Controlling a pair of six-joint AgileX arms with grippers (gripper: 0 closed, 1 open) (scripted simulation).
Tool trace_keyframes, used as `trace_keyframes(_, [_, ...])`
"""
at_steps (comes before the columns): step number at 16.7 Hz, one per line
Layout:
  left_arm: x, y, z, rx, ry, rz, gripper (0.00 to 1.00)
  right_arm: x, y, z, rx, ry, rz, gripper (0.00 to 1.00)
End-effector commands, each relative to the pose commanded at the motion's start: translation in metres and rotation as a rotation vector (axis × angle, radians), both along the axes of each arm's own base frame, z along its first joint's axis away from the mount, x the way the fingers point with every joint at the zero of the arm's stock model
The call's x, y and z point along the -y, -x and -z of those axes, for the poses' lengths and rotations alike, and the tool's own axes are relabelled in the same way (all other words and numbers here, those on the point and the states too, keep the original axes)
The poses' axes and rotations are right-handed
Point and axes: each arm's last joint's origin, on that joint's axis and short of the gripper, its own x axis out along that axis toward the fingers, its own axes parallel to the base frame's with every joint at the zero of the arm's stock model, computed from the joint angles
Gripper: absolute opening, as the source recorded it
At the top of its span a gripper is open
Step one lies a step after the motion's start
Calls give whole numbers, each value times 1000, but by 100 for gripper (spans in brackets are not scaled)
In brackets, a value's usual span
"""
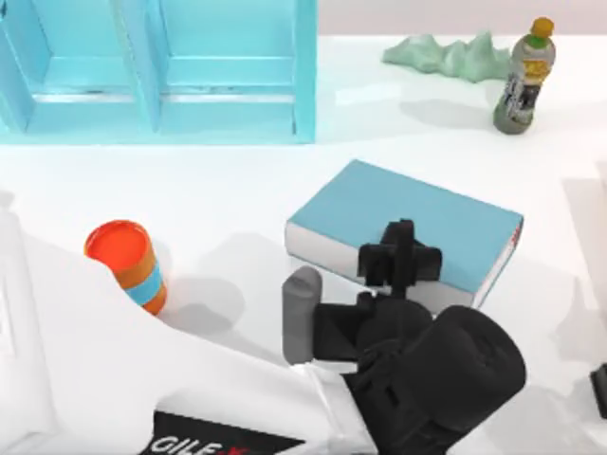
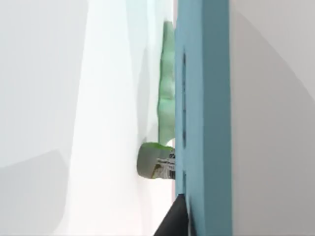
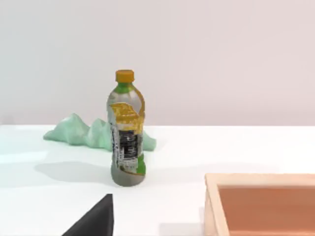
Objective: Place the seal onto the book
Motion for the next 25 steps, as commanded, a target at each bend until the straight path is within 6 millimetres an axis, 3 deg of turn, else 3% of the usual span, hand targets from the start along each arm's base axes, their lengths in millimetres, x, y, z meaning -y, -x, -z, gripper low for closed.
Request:
trace_keyframes(8, [0,5,2,0,-1,0,0,0,0,0,0,0,0,100])
trace_keyframes(14, [0,5,29,0,-1,0,0,0,0,0,0,0,0,100])
trace_keyframes(18, [0,5,31,0,-1,0,0,0,0,0,0,0,0,100])
trace_keyframes(25, [0,5,31,0,-1,0,53,0,0,0,0,0,0,100])
